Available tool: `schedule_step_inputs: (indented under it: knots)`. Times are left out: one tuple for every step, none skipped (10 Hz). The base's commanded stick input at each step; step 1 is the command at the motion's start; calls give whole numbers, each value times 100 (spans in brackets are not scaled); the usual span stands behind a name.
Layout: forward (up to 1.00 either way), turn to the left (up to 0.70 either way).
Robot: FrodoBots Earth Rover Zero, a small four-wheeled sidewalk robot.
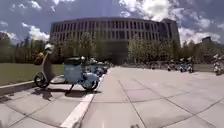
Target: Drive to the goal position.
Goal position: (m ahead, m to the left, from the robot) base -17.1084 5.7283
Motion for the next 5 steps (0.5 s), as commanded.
schedule_step_inputs:
  knots:
    - [4, 0]
    - [4, 0]
    - [4, 0]
    - [4, 0]
    - [4, 0]
